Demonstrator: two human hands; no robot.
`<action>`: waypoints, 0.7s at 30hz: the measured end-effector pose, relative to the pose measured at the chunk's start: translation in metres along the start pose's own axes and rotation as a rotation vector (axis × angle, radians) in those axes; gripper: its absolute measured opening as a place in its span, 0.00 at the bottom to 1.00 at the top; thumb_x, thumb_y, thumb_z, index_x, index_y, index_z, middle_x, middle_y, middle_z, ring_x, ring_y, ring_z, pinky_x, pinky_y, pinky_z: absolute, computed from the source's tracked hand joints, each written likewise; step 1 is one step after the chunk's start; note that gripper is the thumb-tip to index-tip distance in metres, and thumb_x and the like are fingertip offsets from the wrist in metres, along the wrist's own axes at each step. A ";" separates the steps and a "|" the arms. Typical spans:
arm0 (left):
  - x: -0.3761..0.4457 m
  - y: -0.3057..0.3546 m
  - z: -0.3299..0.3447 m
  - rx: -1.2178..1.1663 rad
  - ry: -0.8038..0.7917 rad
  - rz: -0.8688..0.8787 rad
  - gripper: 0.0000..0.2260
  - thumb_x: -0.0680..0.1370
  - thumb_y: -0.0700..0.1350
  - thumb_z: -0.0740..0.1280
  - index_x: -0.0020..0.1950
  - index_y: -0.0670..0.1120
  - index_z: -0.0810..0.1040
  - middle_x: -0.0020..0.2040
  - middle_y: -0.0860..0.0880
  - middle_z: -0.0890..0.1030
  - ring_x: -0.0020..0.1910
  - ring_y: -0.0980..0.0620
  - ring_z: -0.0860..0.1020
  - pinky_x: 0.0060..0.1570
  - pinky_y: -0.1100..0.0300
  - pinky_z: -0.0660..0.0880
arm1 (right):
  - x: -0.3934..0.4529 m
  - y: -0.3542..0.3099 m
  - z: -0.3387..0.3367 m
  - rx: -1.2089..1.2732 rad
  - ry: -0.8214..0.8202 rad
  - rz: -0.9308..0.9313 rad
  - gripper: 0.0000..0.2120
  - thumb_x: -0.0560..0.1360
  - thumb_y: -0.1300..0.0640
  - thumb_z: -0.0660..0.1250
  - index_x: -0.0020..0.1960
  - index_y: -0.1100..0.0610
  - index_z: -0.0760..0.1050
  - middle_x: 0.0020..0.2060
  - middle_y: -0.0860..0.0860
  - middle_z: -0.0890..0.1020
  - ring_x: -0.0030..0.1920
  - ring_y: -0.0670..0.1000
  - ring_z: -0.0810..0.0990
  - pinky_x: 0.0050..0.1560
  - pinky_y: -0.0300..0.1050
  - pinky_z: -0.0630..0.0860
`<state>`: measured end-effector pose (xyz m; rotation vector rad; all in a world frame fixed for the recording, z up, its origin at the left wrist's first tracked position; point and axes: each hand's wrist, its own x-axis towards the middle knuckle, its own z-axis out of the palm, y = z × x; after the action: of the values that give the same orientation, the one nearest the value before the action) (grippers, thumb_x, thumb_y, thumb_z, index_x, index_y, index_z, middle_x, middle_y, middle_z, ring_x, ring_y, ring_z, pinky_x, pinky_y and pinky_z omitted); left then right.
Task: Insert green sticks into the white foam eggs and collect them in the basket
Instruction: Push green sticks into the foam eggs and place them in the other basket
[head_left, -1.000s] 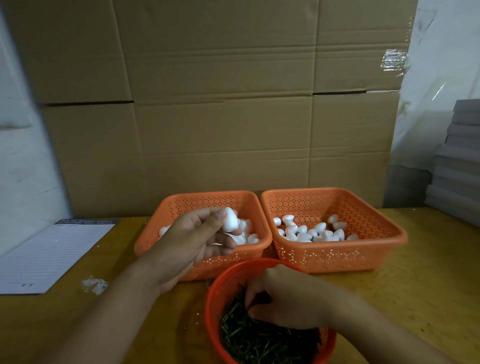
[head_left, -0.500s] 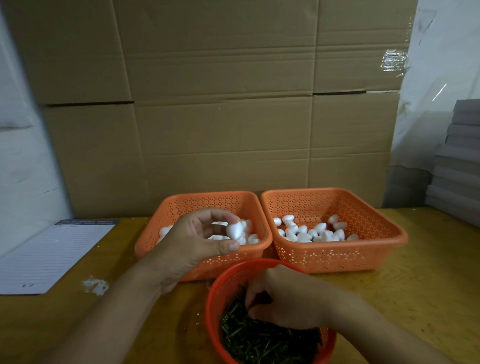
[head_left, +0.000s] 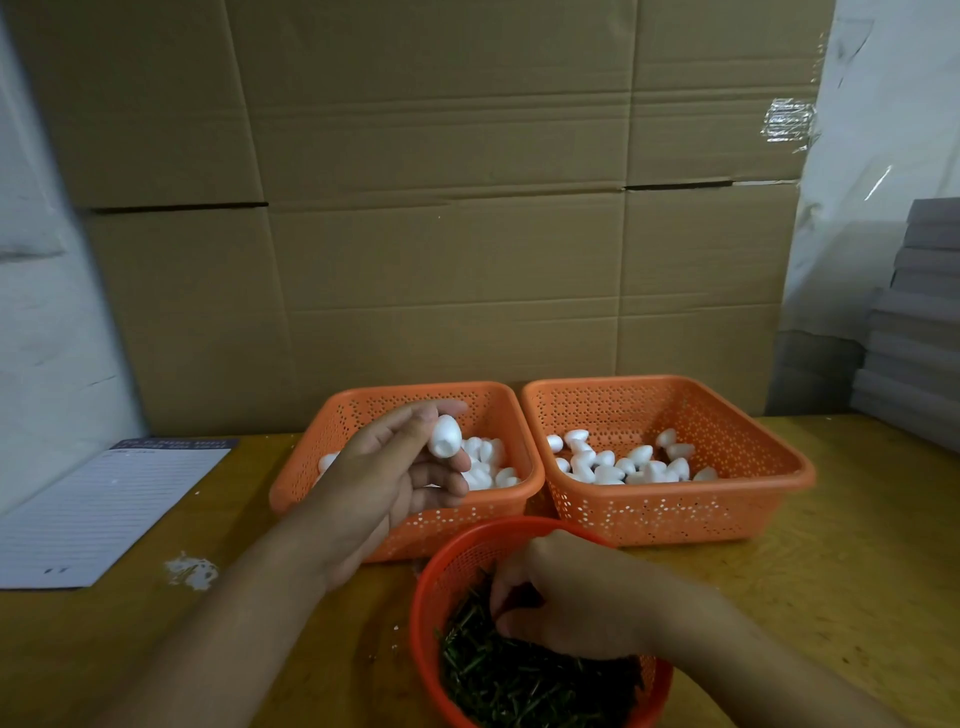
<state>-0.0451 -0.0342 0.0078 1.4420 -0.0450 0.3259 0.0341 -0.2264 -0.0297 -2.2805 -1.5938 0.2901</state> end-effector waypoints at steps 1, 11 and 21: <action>0.000 0.000 0.000 -0.021 0.007 -0.013 0.14 0.78 0.55 0.63 0.54 0.51 0.85 0.41 0.43 0.82 0.37 0.50 0.81 0.38 0.58 0.79 | 0.000 0.000 0.000 0.001 -0.001 0.002 0.08 0.78 0.52 0.67 0.55 0.49 0.82 0.52 0.42 0.83 0.51 0.40 0.78 0.51 0.31 0.71; 0.003 -0.002 -0.004 -0.108 0.015 -0.088 0.16 0.77 0.58 0.66 0.50 0.47 0.86 0.38 0.45 0.81 0.33 0.52 0.80 0.33 0.60 0.79 | 0.001 -0.001 0.000 -0.011 -0.010 0.012 0.08 0.78 0.52 0.67 0.55 0.49 0.82 0.51 0.43 0.83 0.51 0.41 0.79 0.56 0.43 0.77; 0.001 -0.001 -0.002 -0.085 -0.040 -0.071 0.22 0.71 0.50 0.77 0.61 0.44 0.79 0.56 0.39 0.84 0.44 0.49 0.83 0.44 0.59 0.81 | -0.005 0.003 -0.011 -0.012 0.039 0.062 0.15 0.74 0.64 0.65 0.54 0.47 0.81 0.48 0.42 0.83 0.48 0.40 0.80 0.51 0.37 0.79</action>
<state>-0.0443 -0.0320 0.0067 1.3625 -0.0394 0.2345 0.0388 -0.2333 -0.0212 -2.3333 -1.5113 0.2505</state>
